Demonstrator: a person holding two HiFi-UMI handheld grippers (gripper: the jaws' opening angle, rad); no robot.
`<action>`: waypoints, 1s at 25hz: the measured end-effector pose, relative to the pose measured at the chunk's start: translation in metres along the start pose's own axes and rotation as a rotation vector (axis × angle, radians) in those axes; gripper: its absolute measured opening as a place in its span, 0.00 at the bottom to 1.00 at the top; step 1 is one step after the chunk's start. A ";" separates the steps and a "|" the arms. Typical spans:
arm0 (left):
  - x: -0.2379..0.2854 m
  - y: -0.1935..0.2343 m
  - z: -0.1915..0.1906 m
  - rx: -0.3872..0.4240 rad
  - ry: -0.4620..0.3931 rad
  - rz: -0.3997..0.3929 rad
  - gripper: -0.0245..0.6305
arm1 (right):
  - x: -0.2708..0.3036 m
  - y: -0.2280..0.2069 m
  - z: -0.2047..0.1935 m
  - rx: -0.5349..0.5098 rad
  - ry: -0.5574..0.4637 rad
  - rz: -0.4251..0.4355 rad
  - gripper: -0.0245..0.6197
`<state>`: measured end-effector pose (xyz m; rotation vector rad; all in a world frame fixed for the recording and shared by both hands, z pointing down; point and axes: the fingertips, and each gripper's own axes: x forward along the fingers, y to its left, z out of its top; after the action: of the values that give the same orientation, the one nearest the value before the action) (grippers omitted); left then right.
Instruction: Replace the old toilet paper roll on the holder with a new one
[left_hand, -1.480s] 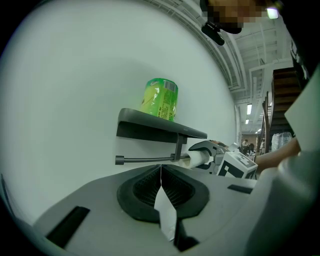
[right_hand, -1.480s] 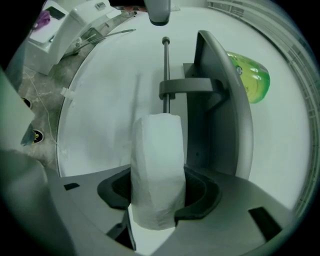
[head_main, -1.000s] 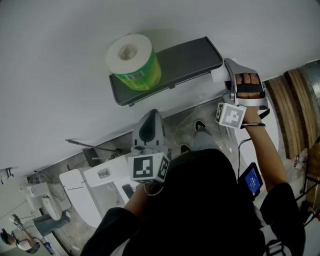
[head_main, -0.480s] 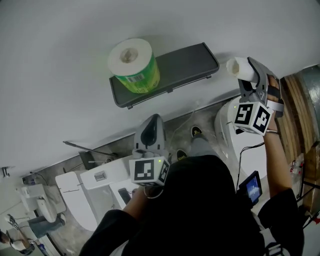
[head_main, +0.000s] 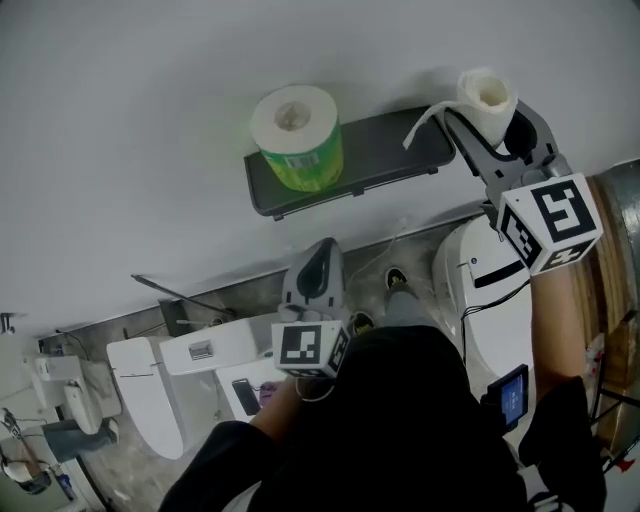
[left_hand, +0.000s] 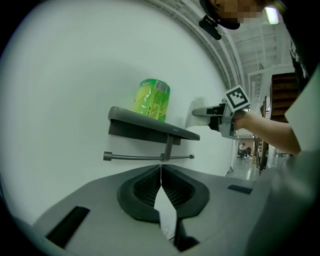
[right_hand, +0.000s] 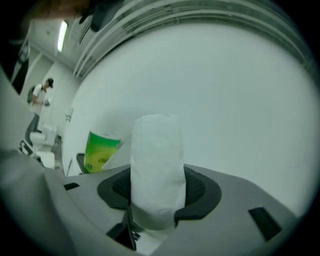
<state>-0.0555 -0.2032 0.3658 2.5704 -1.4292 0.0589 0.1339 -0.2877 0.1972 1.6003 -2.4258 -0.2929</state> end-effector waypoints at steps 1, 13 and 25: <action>-0.001 0.001 0.000 -0.002 -0.002 0.004 0.07 | 0.007 0.007 0.008 0.073 -0.037 0.049 0.39; -0.018 0.024 0.000 -0.021 -0.006 0.076 0.07 | 0.065 0.049 0.001 0.320 0.001 0.183 0.39; -0.013 0.021 0.001 -0.006 -0.005 0.053 0.07 | 0.067 0.055 -0.003 0.353 0.059 0.209 0.39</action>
<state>-0.0801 -0.2037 0.3666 2.5296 -1.4967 0.0551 0.0609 -0.3277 0.2206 1.4321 -2.6807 0.2280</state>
